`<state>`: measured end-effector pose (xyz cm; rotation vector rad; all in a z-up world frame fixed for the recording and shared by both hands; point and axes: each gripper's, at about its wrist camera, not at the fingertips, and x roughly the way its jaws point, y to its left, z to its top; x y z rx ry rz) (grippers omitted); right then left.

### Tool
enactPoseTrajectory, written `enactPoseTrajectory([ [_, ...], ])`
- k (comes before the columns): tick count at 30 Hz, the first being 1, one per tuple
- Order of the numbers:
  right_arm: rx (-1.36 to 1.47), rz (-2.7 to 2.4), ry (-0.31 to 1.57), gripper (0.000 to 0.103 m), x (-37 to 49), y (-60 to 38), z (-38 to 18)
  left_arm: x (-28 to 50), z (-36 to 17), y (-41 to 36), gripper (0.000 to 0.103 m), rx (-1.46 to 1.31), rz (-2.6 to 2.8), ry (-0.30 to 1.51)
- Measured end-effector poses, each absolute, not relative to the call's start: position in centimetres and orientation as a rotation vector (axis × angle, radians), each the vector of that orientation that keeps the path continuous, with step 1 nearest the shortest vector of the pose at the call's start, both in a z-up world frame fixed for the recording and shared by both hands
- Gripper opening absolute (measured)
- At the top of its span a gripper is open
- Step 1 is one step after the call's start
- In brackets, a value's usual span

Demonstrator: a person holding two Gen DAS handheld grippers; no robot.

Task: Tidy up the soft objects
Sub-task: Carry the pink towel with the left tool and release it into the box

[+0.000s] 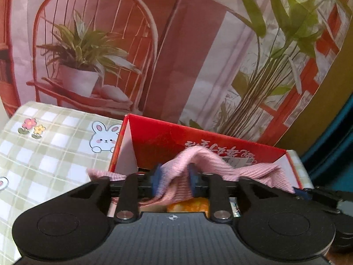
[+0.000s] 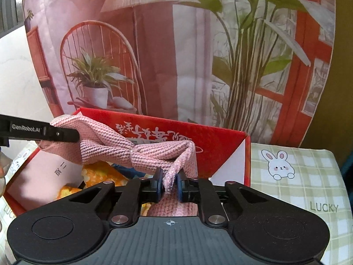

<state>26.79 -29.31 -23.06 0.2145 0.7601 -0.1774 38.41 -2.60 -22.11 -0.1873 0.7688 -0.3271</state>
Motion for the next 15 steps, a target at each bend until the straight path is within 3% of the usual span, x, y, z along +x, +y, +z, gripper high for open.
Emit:
enactPoseTrajectory([
  [2,0.222,-0.181,0.759,0.024,26.7,-29.4,-23.2,38.1,-21.9,-2.6,0.052,-0.185,-0.33,0.75],
  [10,0.212,-0.15,0.71,0.027,25.0,-28.6,-21.9,35.9,-20.1,-2.9,0.054,-0.092,-0.336,0.69],
  [15,0.197,-0.127,0.671,0.027,23.1,-27.7,-20.6,33.1,-18.7,-2.8,0.062,-0.042,-0.355,0.641],
])
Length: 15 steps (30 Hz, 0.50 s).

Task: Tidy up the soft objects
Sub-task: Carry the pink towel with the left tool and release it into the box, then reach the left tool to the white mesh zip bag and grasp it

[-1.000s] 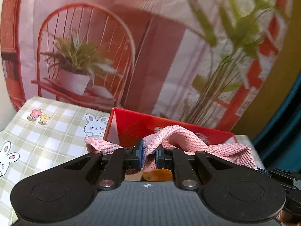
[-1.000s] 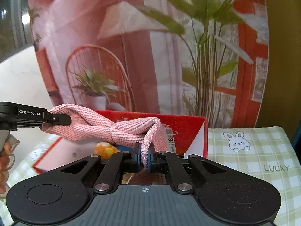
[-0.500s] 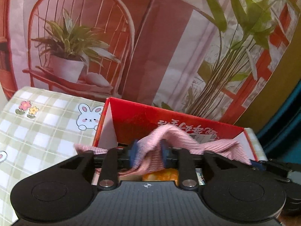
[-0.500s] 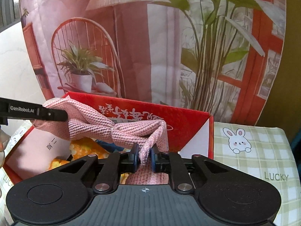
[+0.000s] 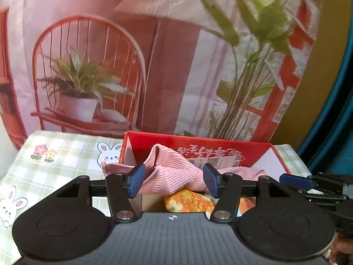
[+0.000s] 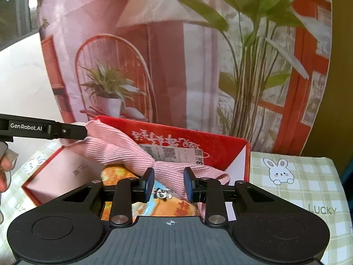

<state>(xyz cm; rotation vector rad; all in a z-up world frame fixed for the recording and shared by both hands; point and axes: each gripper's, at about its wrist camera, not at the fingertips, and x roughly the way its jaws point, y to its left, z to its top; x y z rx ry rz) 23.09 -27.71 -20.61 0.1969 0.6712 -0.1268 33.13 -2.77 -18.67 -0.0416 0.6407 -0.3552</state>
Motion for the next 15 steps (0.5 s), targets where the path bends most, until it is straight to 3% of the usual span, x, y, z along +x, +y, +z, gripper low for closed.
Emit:
enactPoseTrajectory([
  [15,0.201,-0.072,0.507,0.032,12.2,-23.5,-17.7,21.0,-17.9,-1.0,0.062,0.045,-0.418,0.579],
])
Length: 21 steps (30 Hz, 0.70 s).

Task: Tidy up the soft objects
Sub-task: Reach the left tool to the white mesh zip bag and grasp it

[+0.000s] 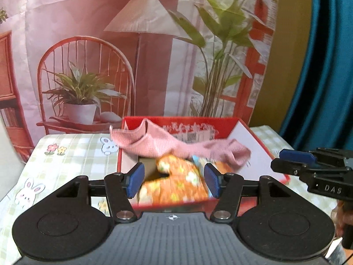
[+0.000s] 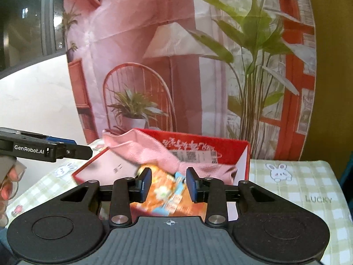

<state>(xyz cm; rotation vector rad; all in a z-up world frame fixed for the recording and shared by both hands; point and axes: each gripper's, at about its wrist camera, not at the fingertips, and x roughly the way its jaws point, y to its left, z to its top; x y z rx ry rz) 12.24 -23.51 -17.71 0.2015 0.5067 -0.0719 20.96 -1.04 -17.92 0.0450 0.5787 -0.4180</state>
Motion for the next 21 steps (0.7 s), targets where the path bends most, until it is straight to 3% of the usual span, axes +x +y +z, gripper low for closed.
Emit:
enactPoseTrajectory([
  [12,0.249,-0.105,0.566,0.047,6.3,-20.0,-23.1,16.3,-23.8,1.4,0.066,-0.066,-0.296,0.642],
  [16,0.255,-0.135,0.616,0.065,5.9,-19.3,-25.0,16.1,-25.7,1.3,0.07,-0.065,-0.282,0.699],
  [18,0.264,-0.156,0.637,0.07,5.7,-19.3,-25.8,16.2,-26.4,1.4,0.083,-0.074,-0.279,0.717],
  [21,0.295,-0.187,0.659,0.077,5.6,-19.9,-26.6,16.4,-26.9,1.7,0.084,-0.105,-0.296,0.731],
])
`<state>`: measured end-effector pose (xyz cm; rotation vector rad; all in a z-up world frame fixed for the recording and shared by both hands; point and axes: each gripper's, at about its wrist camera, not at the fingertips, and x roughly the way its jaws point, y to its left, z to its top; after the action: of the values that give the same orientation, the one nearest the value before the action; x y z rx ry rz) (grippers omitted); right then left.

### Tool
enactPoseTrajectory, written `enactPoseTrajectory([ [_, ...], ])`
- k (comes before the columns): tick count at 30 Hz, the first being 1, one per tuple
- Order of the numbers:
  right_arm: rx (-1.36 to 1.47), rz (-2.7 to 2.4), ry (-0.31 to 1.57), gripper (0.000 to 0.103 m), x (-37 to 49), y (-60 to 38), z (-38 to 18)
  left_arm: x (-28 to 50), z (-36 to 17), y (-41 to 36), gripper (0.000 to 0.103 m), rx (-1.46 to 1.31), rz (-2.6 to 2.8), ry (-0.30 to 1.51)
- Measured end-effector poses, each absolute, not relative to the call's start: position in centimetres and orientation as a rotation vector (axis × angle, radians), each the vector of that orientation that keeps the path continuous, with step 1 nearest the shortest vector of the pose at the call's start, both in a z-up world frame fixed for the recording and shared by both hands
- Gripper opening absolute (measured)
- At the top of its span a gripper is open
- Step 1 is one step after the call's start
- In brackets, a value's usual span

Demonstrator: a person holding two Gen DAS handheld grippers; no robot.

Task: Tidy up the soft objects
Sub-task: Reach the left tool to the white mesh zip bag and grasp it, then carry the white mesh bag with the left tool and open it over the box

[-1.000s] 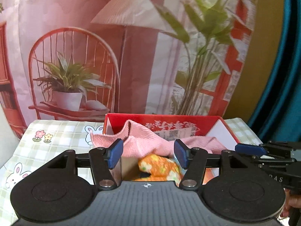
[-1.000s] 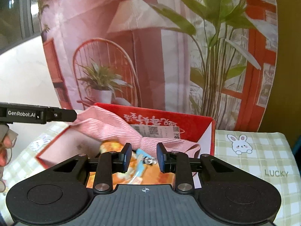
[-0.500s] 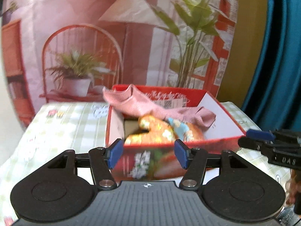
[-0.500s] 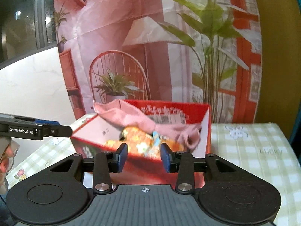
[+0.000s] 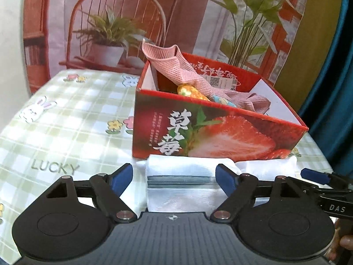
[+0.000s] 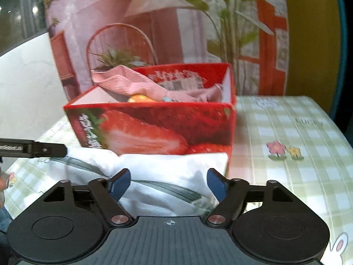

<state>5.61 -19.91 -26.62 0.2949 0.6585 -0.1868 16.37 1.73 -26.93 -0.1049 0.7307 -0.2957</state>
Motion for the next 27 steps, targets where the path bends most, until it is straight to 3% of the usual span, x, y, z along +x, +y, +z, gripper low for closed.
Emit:
enactPoseTrajectory([
  [3,0.317,-0.205,0.677,0.084,5.9,-20.5,-27.3,16.8,-27.6,1.3,0.084,-0.112,-0.309,0.759],
  [6,0.331,-0.192,0.691,0.085,6.4,-20.8,-28.0,17.0,-28.4,1.2,0.084,-0.134,-0.331,0.78],
  [14,0.387,-0.135,0.738,0.083,7.9,-20.9,-29.1,17.6,-29.6,1.5,0.084,-0.212,-0.398,0.838],
  [18,0.391,-0.101,0.751,0.077,8.2,-20.5,-29.4,17.5,-29.9,1.2,0.082,-0.234,-0.428,0.848],
  [27,0.375,-0.036,0.744,0.04,8.4,-19.7,-28.9,17.1,-29.4,1.0,0.037,-0.219,-0.45,0.809],
])
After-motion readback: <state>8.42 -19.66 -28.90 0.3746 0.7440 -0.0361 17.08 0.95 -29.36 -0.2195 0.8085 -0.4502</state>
